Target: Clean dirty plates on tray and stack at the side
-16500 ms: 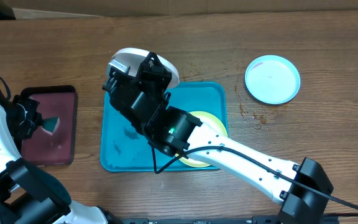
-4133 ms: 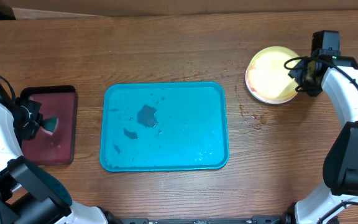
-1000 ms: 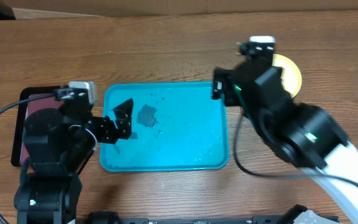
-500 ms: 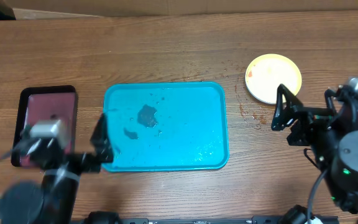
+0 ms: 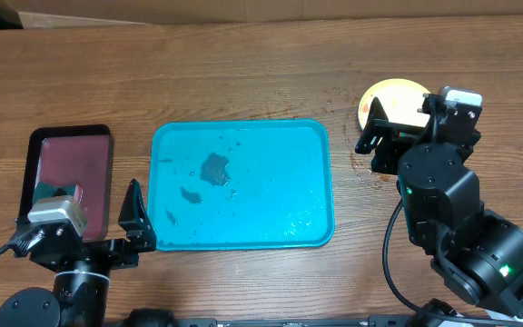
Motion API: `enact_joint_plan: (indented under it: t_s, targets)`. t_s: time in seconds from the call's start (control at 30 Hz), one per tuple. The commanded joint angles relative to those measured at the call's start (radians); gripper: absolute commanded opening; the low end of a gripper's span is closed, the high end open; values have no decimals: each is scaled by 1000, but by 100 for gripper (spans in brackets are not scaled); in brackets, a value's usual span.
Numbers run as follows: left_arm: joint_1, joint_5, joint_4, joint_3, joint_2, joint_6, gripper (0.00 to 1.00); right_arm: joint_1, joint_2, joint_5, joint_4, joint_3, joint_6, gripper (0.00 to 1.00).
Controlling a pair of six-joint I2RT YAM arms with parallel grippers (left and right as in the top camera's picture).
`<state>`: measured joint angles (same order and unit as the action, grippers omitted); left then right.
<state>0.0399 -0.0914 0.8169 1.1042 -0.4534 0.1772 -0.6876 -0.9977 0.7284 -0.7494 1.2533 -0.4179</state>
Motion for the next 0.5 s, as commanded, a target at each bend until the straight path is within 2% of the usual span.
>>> enact_joint_plan:
  t_s: [0.0,0.2,0.47]
  targets:
    - [5,-16,1,3,-3,10,100,0,12,20,11,3,-1,100]
    - [5,-16,76,3,-3,10,100,0,84,-32,21,3,0,100]
    - [5,-16,321,3,-3,10,100,0,216,-144,-71,3,0,100]
